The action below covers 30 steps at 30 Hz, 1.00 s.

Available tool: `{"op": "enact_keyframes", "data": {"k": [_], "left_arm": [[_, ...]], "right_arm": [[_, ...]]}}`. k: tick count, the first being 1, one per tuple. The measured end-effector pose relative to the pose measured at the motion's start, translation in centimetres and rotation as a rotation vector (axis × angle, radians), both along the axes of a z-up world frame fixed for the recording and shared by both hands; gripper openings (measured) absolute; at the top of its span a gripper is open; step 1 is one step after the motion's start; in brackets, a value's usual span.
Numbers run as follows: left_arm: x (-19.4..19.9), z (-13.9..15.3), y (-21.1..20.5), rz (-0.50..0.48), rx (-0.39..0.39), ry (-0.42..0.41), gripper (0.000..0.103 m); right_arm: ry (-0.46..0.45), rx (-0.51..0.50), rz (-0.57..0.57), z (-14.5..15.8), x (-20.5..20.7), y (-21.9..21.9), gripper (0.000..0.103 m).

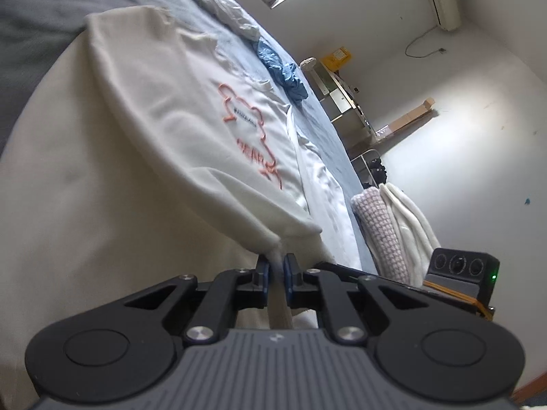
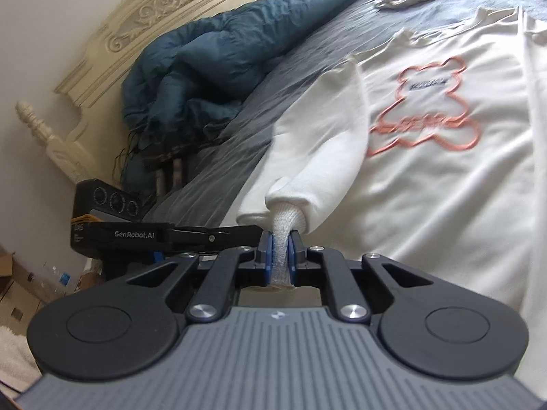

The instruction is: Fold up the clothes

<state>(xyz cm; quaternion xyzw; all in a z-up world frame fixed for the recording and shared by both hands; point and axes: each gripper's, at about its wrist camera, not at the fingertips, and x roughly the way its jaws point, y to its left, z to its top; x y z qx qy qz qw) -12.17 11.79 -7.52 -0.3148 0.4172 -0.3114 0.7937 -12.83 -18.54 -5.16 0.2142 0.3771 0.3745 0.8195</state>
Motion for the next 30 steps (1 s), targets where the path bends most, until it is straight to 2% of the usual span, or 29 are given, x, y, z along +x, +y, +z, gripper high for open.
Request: {"op": "enact_keyframes", "data": {"k": [10,15,25,30], "left_arm": [[-2.5,0.9,4.8,0.065,0.022,-0.009,0.009],[-3.1,1.6,5.8,0.067,0.084,-0.011,0.009],[-4.4,0.0,7.6,0.082,0.136,0.046,0.008],[-5.2,-0.8,8.3,0.09,0.141,0.052,0.008]], "right_arm": [[0.036,0.039,0.1,-0.9,-1.5,4.7,0.008],[0.048,0.058,0.148,-1.3,-2.1,6.8,0.008],[0.14,0.052,0.208,-3.5,-2.7,9.4,0.008],[0.145,0.037,0.227,-3.6,-3.3,10.0,0.009]]}}
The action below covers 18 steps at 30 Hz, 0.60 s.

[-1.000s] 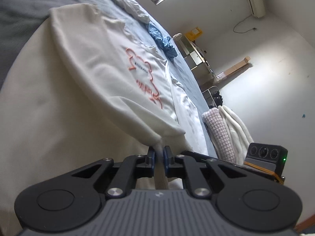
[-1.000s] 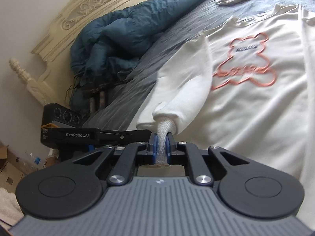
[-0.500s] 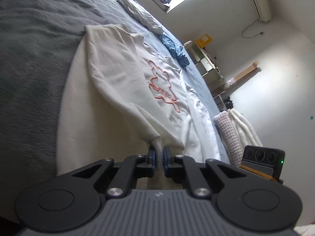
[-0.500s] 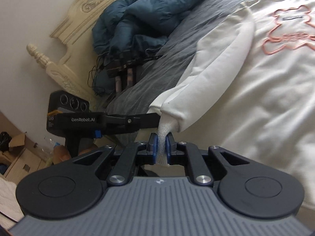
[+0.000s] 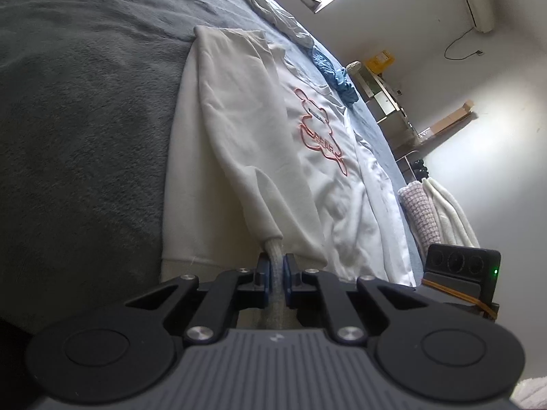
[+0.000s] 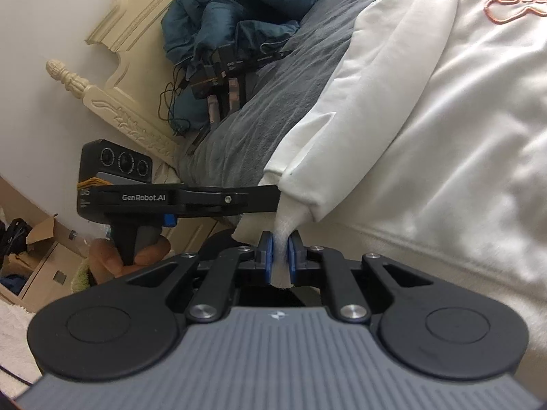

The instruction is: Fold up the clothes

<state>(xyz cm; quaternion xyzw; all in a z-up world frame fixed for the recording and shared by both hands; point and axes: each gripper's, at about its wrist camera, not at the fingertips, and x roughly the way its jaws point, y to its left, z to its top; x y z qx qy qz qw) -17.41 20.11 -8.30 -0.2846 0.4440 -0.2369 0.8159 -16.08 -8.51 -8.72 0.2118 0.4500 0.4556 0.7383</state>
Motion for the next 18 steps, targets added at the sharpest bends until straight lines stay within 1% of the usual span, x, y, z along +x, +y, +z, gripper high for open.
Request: {"op": "enact_keyframes", "data": {"k": [2,4,5,6,7,8,9,10,11,13,15,18], "left_arm": [[-0.1,-0.8,0.2,-0.016,0.016,0.012,0.01],[-0.2,-1.5,0.4,-0.022,0.017,0.025,0.02],[-0.3,-1.7,0.5,-0.025,0.014,0.023,0.02],[-0.4,-1.9,0.5,-0.025,0.01,0.022,0.021],[-0.5,-2.1,0.6,-0.026,0.006,0.022,0.02],[-0.5,-2.3,0.7,-0.026,0.001,0.021,0.021],[-0.5,-2.5,0.8,-0.025,0.0,0.021,0.02],[-0.5,-2.6,0.8,-0.024,0.0,0.022,0.02],[-0.6,-2.8,0.8,-0.02,0.0,0.022,0.018],[-0.6,-2.9,1.1,0.002,0.0,0.021,0.012],[-0.6,-3.0,1.6,0.034,-0.008,0.019,0.009],[-0.6,-3.4,2.2,0.055,-0.034,0.038,0.008]], "right_arm": [[0.003,-0.033,0.004,-0.4,-0.1,0.4,0.011],[0.026,-0.044,-0.004,-0.9,-0.1,0.3,0.012],[0.039,-0.046,-0.009,-1.2,-0.1,0.2,0.015],[0.051,-0.048,-0.014,-1.4,-0.1,0.1,0.02],[0.067,-0.028,-0.021,-1.5,-0.1,-0.2,0.025],[0.081,0.004,-0.031,-1.6,-0.1,-0.8,0.033],[0.093,0.034,-0.046,-1.7,-0.1,-1.3,0.038],[0.11,0.06,-0.063,-1.9,0.0,-2.0,0.04],[0.129,0.087,-0.081,-2.1,0.1,-2.6,0.04],[0.168,0.135,-0.113,-2.6,0.3,-3.7,0.04],[0.181,0.146,-0.133,-2.8,0.4,-4.0,0.04],[0.174,0.131,-0.147,-2.8,0.3,-3.8,0.039]]}}
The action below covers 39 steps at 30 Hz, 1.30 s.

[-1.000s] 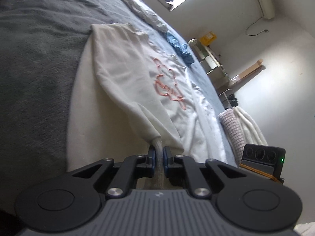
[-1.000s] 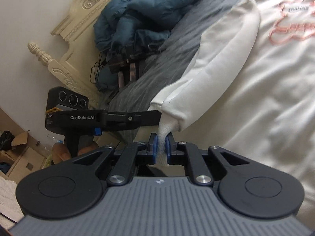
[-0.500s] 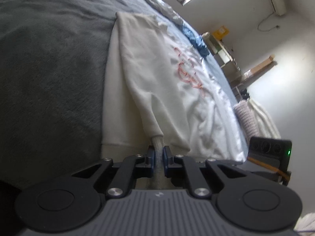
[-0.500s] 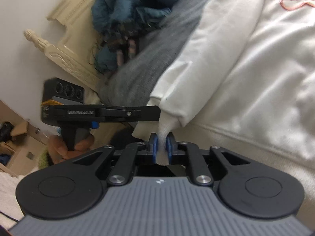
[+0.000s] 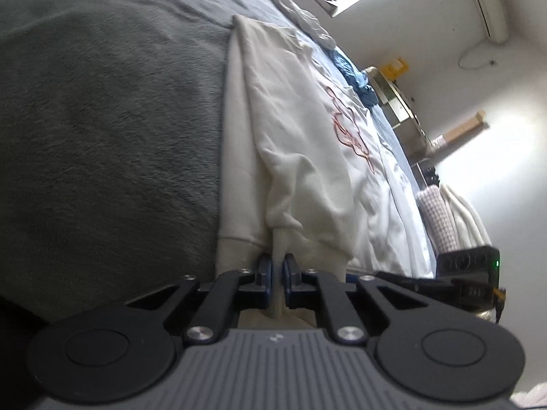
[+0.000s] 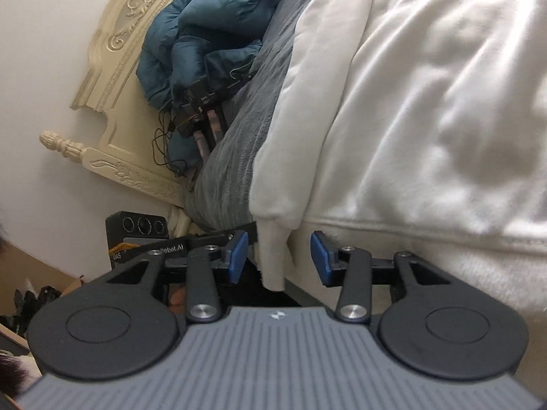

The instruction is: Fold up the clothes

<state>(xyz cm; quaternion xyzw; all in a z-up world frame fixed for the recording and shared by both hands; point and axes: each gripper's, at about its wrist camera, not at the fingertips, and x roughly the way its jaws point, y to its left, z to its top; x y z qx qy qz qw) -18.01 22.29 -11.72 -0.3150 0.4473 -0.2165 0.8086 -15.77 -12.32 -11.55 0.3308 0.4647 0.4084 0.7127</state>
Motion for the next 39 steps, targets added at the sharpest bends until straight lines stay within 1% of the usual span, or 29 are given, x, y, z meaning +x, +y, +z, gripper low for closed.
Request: {"op": "enact_keyframes", "data": {"k": [3,8,11,13,16,18,20,22,24,25,26,27,28,29,30,32,34,36,37,39], "left_arm": [[-0.2,0.3,-0.1,-0.002,0.017,-0.01,0.007],[-0.5,0.5,-0.1,-0.004,0.017,-0.007,0.007],[-0.4,0.2,0.1,0.003,0.01,0.001,0.007],[-0.4,-0.1,0.1,0.003,0.011,-0.002,0.007],[-0.6,0.0,0.0,-0.002,0.023,-0.017,0.007],[-0.8,0.1,0.0,0.0,0.02,-0.018,0.006],[-0.9,0.5,0.0,-0.005,0.011,-0.016,0.006],[-1.3,1.0,-0.2,-0.021,0.007,-0.033,0.006],[-1.5,1.2,-0.8,-0.031,0.026,-0.044,0.006],[-1.5,1.1,-1.2,-0.035,0.065,-0.052,0.007],[-1.5,1.0,-1.6,-0.034,0.109,-0.051,0.008],[-1.5,0.7,-1.8,-0.03,0.117,-0.046,0.008],[-1.7,0.6,-1.7,-0.021,0.101,-0.045,0.009],[-1.8,0.7,-1.5,-0.015,0.098,-0.047,0.01],[-2.0,0.9,-1.3,-0.011,0.098,-0.05,0.012],[-2.3,1.3,-1.1,-0.004,0.107,-0.057,0.014],[-2.5,2.2,-1.1,0.005,0.137,-0.08,0.017],[-2.8,3.3,-1.2,0.017,0.179,-0.122,0.023],[-3.0,3.9,-1.5,0.026,0.207,-0.157,0.024],[-3.5,5.4,-2.2,0.033,0.251,-0.237,0.025]], "right_arm": [[-0.016,-0.02,0.004,0.1,0.0,0.7,0.039],[-0.02,-0.042,0.006,0.2,0.3,1.8,0.039],[-0.074,-0.12,0.022,0.8,0.0,3.2,0.037],[-0.114,-0.179,0.022,1.2,-0.2,4.2,0.03],[-0.135,-0.205,0.015,1.2,-0.3,4.9,0.024],[-0.155,-0.222,0.01,1.3,-0.3,5.2,0.007],[-0.184,-0.243,0.009,2.0,-0.8,5.2,0.006],[-0.209,-0.256,0.019,2.9,-1.4,5.1,0.006],[-0.22,-0.283,0.02,3.3,-1.8,4.9,0.007],[-0.218,-0.306,0.023,3.2,-1.7,5.1,0.007],[-0.212,-0.333,0.028,2.9,-1.5,5.4,0.011],[-0.192,-0.342,0.03,2.5,-1.3,5.4,0.011],[-0.165,-0.342,0.03,2.1,-1.0,5.4,0.012],[-0.155,-0.336,0.027,2.0,-0.9,5.2,0.013],[-0.168,-0.334,0.021,2.4,-1.2,4.8,0.018],[-0.214,-0.341,0.005,3.3,-1.8,4.0,0.024],[-0.262,-0.353,-0.019,4.5,-2.3,3.1,0.024],[-0.323,-0.358,-0.05,5.7,-2.5,2.7,0.026],[-0.366,-0.365,-0.059,6.2,-2.7,2.8,0.026],[-0.478,-0.405,-0.059,7.0,-2.9,4.0,0.026]]}}
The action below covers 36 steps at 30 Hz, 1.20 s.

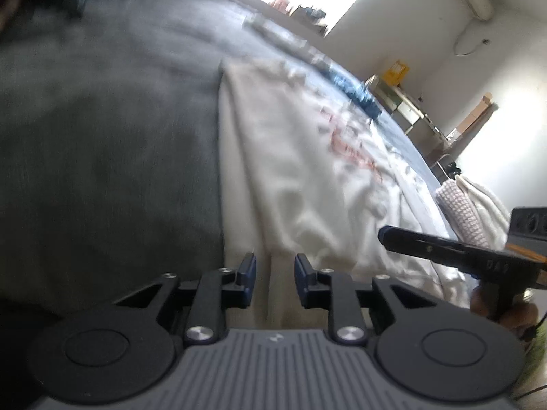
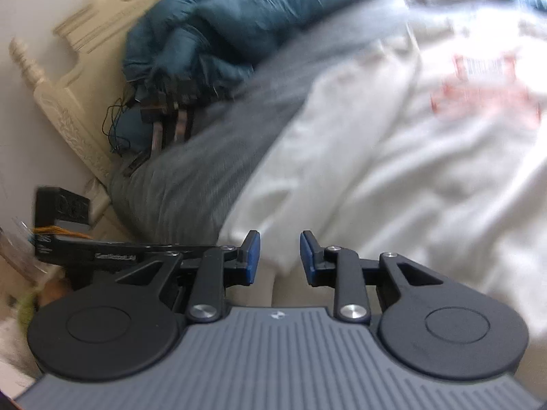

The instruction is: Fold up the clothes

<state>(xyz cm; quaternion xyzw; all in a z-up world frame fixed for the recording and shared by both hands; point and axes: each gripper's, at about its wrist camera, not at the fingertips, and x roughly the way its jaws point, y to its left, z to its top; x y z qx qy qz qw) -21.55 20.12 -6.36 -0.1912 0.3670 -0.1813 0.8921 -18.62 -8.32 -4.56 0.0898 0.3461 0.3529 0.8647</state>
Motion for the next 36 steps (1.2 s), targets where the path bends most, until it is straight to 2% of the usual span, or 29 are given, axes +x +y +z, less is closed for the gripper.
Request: {"op": "enact_keyframes", "data": {"k": [2,4,6,8,9,11,13,16,19,22,25,27,29,31,33,36], "left_arm": [[-0.2,1.0,-0.8,-0.004,0.024,-0.073,0.026],[0.3,1.1,-1.9,-0.022,0.037,-0.106,0.028],[1.2,-0.1,-2.5,-0.024,0.055,-0.069,0.029],[2.1,-1.9,-2.7,-0.009,0.088,-0.009,0.02],[2.1,-2.2,-2.4,-0.003,0.073,-0.009,0.016],[2.2,-2.1,-1.5,0.0,0.016,0.0,0.017],[2.4,-1.6,-1.0,0.003,0.006,-0.008,0.022],[2.6,-0.3,-1.1,0.009,0.031,-0.069,0.034],[3.2,0.4,-1.7,0.01,0.03,-0.115,0.037],[4.4,-0.9,-2.6,-0.007,0.027,-0.077,0.038],[4.3,-2.7,-2.7,-0.023,0.031,-0.068,0.037],[4.0,-3.1,-2.1,-0.036,0.009,-0.095,0.037],[4.1,-3.5,-1.6,-0.046,-0.017,-0.105,0.037],[4.2,-3.9,-1.1,-0.051,-0.053,-0.115,0.037],[4.1,-4.4,-0.5,-0.055,-0.091,-0.132,0.037],[3.8,-5.2,0.2,-0.064,-0.127,-0.167,0.037]], "right_arm": [[-0.1,-0.038,0.023,0.3,-0.2,1.1,0.024],[-0.146,-0.071,0.035,-0.4,-0.1,2.2,0.023],[-0.144,-0.12,0.033,-1.6,0.3,2.7,0.022],[-0.107,-0.175,0.024,-3.3,0.8,2.9,0.021],[-0.094,-0.183,0.022,-3.8,1.0,2.9,0.021],[-0.081,-0.182,0.027,-3.9,1.2,2.6,0.021],[-0.077,-0.181,0.033,-2.6,1.7,2.3,0.021],[-0.161,-0.146,0.022,0.0,2.7,2.1,0.021],[-0.219,-0.163,0.009,0.8,5.0,3.1,0.022],[-0.193,-0.203,-0.018,-0.5,7.9,4.0,0.021],[-0.082,-0.273,-0.04,-3.1,9.6,3.4,0.021],[-0.022,-0.234,-0.027,-2.7,9.9,2.0,0.02],[0.035,-0.189,-0.036,-1.1,11.4,1.2,0.021],[0.021,-0.157,-0.061,0.9,13.8,0.9,0.021],[-0.028,-0.173,-0.098,2.3,17.4,1.3,0.022],[-0.029,-0.196,-0.153,2.1,24.1,2.3,0.022]]}}
